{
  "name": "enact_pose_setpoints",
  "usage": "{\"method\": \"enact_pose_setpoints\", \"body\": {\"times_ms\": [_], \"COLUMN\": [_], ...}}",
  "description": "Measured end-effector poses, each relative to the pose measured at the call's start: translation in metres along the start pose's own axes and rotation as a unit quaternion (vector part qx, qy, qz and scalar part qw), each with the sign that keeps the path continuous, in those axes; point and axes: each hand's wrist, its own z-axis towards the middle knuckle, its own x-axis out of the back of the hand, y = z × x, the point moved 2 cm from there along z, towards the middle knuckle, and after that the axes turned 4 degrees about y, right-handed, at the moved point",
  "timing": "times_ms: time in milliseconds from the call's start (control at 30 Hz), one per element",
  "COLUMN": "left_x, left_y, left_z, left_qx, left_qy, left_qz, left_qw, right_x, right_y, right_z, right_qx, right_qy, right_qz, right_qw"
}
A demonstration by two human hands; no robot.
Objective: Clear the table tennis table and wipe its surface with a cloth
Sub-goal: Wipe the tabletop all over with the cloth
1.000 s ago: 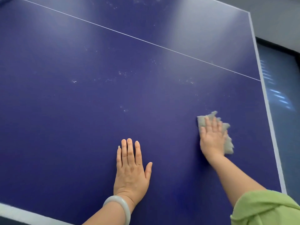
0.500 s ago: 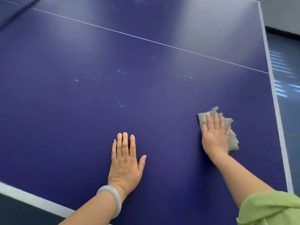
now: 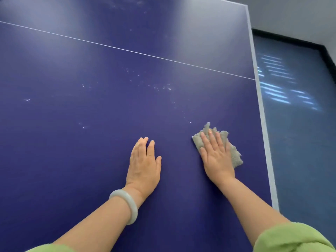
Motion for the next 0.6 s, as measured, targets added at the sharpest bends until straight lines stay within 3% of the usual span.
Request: {"method": "enact_pose_setpoints", "body": {"times_ms": [100,133,200,300,400,467,567,600], "left_x": [-0.025,-0.032,-0.045,-0.062,-0.071,-0.072,-0.074,-0.074], "left_y": [0.045,0.058,0.078,0.089,0.088,0.087,0.088,0.088], "left_z": [0.031,0.04,0.05,0.051,0.049,0.05,0.051,0.051], "left_qx": [0.08,0.107,0.153,0.168,0.162,0.167,0.167,0.167], "left_qy": [-0.014,-0.017,-0.01,0.021,0.043,0.041,0.033,0.032], "left_qz": [-0.01,-0.01,0.003,0.062,0.091,0.105,0.127,0.13], "left_qw": [0.997,0.994,0.988,0.984,0.982,0.98,0.977,0.977], "right_x": [0.012,0.013,0.01,0.001,0.006,0.01,0.024,0.026], "right_y": [0.062,0.064,0.051,0.021,0.043,0.085,0.14,0.143], "right_z": [0.002,0.0,-0.005,-0.015,-0.008,0.012,0.046,0.048], "right_qx": [-0.261,-0.297,-0.267,-0.058,0.095,0.053,-0.155,-0.18], "right_qy": [0.028,0.032,0.033,0.014,-0.015,-0.015,-0.02,-0.024], "right_qz": [0.044,0.055,0.027,0.008,0.022,0.004,-0.024,-0.022], "right_qw": [0.964,0.953,0.963,0.998,0.995,0.998,0.987,0.983]}}
